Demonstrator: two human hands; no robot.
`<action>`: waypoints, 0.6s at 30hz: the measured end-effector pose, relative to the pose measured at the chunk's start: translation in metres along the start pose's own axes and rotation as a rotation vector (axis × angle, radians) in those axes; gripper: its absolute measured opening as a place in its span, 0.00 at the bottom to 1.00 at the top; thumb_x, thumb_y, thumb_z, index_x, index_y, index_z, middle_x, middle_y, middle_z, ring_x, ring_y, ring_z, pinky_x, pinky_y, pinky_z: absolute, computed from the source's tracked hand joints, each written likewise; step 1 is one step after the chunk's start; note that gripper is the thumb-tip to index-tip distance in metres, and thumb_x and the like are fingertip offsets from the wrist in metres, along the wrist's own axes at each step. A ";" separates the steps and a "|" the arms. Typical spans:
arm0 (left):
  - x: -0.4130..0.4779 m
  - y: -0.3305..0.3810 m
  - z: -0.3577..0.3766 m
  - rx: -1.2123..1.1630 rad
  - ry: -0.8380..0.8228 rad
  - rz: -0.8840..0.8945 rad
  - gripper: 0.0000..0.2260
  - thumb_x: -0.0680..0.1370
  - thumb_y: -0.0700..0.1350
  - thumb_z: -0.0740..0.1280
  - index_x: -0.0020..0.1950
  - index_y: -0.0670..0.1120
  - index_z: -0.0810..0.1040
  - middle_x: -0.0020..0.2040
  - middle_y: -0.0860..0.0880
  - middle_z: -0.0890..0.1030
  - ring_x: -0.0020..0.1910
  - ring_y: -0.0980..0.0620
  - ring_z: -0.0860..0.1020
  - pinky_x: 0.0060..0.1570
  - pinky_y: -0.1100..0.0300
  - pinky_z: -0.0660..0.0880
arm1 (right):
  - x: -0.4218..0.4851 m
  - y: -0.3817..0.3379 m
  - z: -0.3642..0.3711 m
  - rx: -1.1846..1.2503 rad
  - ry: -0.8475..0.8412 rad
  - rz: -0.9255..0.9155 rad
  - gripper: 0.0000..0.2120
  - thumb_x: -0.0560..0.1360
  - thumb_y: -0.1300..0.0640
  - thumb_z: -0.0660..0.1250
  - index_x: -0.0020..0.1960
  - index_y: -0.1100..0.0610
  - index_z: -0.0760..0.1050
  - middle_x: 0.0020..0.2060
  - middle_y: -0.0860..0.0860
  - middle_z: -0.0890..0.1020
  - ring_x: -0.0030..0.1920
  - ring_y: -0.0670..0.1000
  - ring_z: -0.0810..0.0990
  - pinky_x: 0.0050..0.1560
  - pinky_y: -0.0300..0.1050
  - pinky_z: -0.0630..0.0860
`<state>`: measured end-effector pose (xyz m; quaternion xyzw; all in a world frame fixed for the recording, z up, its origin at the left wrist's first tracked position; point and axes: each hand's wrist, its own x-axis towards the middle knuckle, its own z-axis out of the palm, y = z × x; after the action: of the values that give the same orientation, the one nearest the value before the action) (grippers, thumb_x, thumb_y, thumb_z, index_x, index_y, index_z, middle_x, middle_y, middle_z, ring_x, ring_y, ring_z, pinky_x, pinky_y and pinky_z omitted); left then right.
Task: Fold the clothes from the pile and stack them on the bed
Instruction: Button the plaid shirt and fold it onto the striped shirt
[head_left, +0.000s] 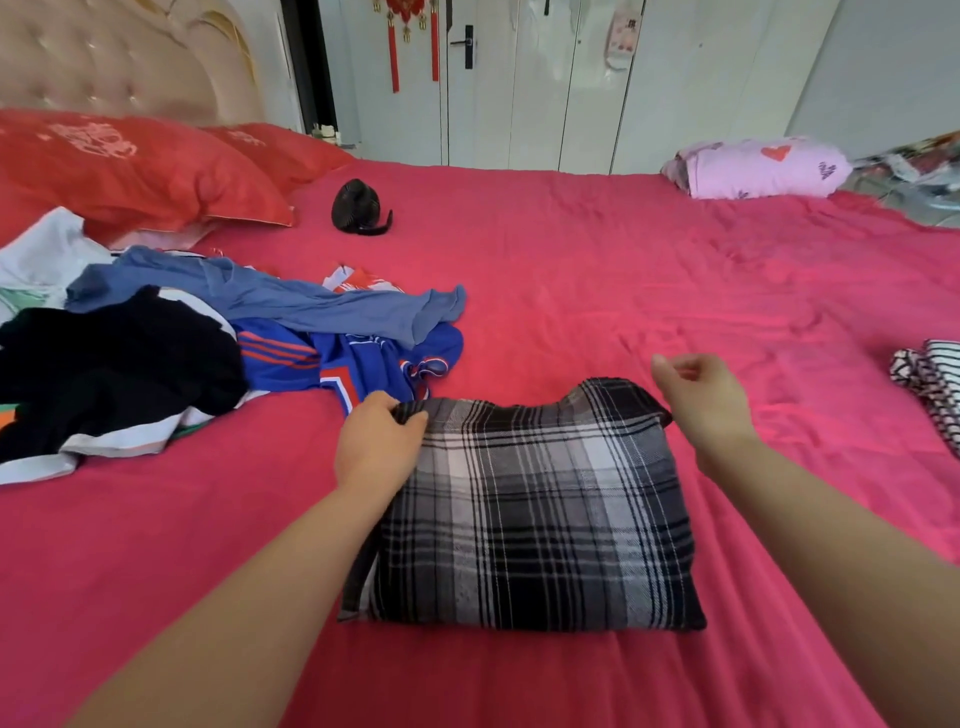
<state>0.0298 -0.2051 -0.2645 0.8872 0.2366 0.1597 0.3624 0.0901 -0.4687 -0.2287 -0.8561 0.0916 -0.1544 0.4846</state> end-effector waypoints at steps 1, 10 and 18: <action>-0.001 -0.001 -0.003 0.011 0.042 0.020 0.09 0.75 0.46 0.67 0.50 0.43 0.74 0.52 0.44 0.78 0.55 0.42 0.75 0.47 0.55 0.69 | -0.007 -0.006 -0.005 -0.025 0.063 -0.100 0.12 0.76 0.53 0.64 0.53 0.61 0.76 0.44 0.50 0.77 0.49 0.52 0.76 0.50 0.42 0.68; -0.061 0.001 0.022 0.487 -0.299 0.557 0.29 0.76 0.66 0.44 0.76 0.59 0.48 0.78 0.52 0.48 0.76 0.48 0.45 0.72 0.45 0.42 | -0.088 0.010 0.011 -0.900 -0.470 -0.631 0.35 0.72 0.32 0.29 0.73 0.40 0.56 0.75 0.50 0.58 0.75 0.59 0.52 0.70 0.64 0.51; -0.054 -0.030 0.050 0.516 -0.290 0.344 0.36 0.70 0.74 0.43 0.75 0.61 0.46 0.78 0.50 0.45 0.76 0.48 0.44 0.72 0.45 0.42 | -0.068 0.044 0.042 -0.783 -0.497 -0.282 0.28 0.74 0.33 0.48 0.73 0.37 0.51 0.76 0.51 0.54 0.74 0.58 0.54 0.71 0.59 0.57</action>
<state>-0.0021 -0.2438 -0.3262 0.9901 0.0622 0.0253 0.1235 0.0408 -0.4364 -0.2990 -0.9892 -0.0926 0.0364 0.1077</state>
